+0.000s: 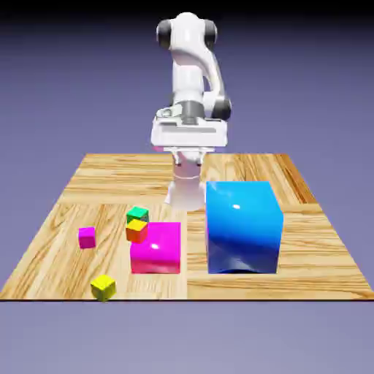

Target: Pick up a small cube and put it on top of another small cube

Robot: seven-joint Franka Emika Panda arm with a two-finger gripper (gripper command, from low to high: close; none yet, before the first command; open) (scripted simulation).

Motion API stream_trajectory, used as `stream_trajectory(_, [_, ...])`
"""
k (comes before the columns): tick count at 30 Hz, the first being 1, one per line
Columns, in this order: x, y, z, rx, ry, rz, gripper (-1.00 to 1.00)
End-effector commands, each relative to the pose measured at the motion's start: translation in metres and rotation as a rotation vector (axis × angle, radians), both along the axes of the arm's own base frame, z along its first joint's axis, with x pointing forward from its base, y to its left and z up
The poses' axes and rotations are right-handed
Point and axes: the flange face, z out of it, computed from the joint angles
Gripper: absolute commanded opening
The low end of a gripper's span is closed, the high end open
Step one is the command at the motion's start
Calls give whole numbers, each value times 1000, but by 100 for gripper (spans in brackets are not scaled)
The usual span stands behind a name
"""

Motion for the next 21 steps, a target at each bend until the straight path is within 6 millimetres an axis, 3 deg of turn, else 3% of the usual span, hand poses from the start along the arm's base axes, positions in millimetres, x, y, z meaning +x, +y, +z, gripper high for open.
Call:
stream_trajectory(1, [8, -14, -8, 25, 50, -37, 0])
stream_trajectory(6, [34, -84, -54, 158, 289, -221, 0])
stream_trajectory(11, [42, -156, -105, 298, 509, -400, 0])
stream_trajectory(16, [32, -225, -155, 444, 704, -573, 0])
stream_trajectory(21, [7, -289, -201, 592, 870, -737, 0])
